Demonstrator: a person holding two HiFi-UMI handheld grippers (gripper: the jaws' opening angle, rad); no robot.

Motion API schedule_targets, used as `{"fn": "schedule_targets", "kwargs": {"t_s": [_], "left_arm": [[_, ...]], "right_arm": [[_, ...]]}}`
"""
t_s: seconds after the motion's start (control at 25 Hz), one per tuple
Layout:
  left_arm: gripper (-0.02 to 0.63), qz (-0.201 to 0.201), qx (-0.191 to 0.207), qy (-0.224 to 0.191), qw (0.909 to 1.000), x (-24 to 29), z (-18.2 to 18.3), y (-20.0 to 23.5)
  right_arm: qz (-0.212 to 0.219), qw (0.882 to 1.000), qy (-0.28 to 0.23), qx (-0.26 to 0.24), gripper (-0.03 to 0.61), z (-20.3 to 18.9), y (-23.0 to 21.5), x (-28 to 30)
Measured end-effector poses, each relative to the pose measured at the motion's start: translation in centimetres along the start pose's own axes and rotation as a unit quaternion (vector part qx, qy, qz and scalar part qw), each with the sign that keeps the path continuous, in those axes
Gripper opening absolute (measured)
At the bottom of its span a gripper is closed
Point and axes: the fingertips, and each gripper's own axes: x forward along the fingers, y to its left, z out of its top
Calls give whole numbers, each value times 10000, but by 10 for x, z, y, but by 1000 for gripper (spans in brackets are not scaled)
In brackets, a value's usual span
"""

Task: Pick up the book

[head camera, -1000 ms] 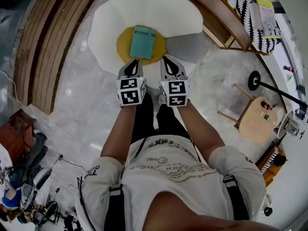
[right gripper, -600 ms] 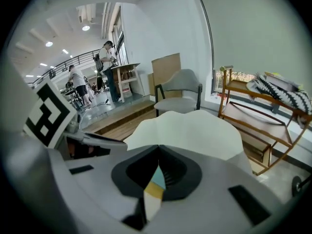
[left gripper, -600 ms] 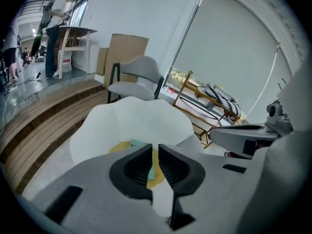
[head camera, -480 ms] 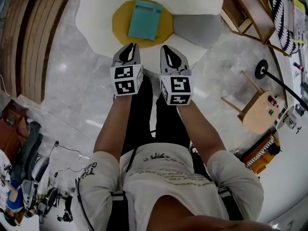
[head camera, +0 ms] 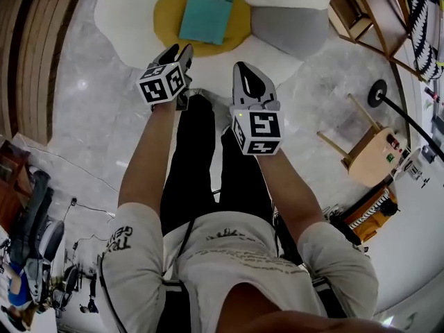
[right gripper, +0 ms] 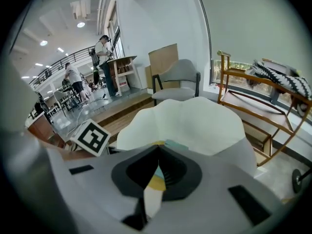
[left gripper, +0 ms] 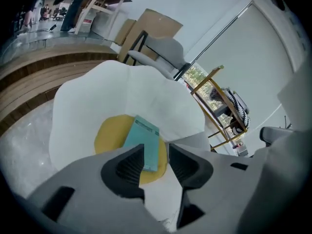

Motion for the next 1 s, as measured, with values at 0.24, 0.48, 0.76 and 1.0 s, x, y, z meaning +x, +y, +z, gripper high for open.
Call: {"fn": "schedule_targets", "kwargs": {"t_s": [0.24,0.48,0.76,1.0], "left_arm": [[186,1,126,164,9998,39,-8,39],[209,-196,-282,607,9976,77,-42,72],[241,-476,-1743,381,9828,109,-58,107],[245,-632,-2072,417,9754,131,-64,119]], "right_arm": [[54,9997,237,-39,28,-34,-1,-6],[-23,9983,582,49,28,-69,-11,1],[75,9975,697,-100,28,-65,-10,19],[157,9963,827,-190,28,-65,-15,41]]}}
